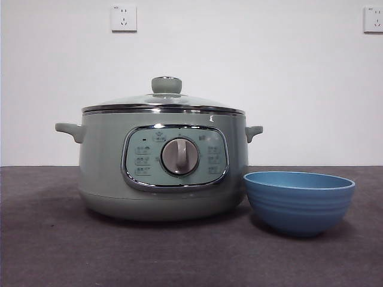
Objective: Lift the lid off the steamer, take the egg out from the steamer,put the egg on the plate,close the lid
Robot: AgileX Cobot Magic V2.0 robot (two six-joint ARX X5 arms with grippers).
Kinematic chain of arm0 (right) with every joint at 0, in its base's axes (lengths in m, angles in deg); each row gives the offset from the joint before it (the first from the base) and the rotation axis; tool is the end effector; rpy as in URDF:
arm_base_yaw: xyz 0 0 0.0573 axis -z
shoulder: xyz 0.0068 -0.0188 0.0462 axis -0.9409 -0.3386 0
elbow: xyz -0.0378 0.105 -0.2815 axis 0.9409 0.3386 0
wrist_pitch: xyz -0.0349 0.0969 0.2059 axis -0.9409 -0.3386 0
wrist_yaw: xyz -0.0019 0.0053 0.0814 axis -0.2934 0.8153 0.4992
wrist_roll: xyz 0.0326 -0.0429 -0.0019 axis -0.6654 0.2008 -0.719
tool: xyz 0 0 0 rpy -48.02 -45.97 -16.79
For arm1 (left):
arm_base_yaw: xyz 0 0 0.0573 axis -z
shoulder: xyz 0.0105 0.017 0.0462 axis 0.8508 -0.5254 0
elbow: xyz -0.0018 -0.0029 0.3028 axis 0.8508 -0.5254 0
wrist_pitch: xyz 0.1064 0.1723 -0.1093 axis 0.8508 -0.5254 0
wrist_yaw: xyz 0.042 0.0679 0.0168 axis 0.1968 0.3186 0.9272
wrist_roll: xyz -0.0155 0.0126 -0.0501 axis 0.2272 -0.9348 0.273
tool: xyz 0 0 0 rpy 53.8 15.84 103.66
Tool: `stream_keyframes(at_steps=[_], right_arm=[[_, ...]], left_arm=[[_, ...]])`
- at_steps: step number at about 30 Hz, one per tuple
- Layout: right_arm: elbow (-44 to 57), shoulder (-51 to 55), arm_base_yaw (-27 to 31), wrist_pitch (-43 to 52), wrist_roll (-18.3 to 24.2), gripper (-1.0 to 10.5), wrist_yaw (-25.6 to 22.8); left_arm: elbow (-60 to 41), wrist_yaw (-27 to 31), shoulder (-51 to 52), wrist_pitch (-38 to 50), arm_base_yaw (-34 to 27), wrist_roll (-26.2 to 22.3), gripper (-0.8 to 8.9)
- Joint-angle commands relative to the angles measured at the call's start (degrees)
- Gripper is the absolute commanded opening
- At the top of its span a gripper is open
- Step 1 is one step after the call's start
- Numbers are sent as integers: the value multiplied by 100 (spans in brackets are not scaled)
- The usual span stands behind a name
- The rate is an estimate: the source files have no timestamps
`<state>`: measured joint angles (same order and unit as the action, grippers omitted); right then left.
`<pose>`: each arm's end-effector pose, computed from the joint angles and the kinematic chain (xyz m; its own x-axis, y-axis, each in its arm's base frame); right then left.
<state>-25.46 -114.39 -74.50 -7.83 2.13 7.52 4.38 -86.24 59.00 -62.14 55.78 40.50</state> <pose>0.0837 0.0255 0.3748 0.5497 0.7050 -0.4481 -0.6449 0.6991 0.3088 0.0311 -0.0185 0.3571 0.7128 -0.6518 -0.2590 0.5917 0.7571 -0.2768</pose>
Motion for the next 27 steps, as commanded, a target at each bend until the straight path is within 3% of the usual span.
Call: stream_keyframes(at_steps=[1,5,11,13,16,17,19,27], right_arm=[[-282,-151,-79,-238,444,-12,61],[-481,-249,-131,-426,566,-11,63],[-483,-249,-151,-424,511,10,59],[-483,-249,-151,-420,483,84,46],[-483,-251,-151,-413,422,375,39],[-483,-251,-151,-402,400,462,39],[-483,-251,-151,-396,378,541,42],[-483,-251,-151,-391,378,539,42]], left_arm=[[289,-103,-232,-328,-13,-407,-8],[588,-98,-487,-763,-9,-693,-8],[636,-50,-619,-754,-9,-686,10],[636,-48,-623,-732,-9,-669,154],[636,-50,-625,-695,-9,-667,523],[636,-52,-623,-688,-9,-667,565],[636,-55,-625,-671,-9,-667,566],[643,-48,-782,-280,96,-501,566]])
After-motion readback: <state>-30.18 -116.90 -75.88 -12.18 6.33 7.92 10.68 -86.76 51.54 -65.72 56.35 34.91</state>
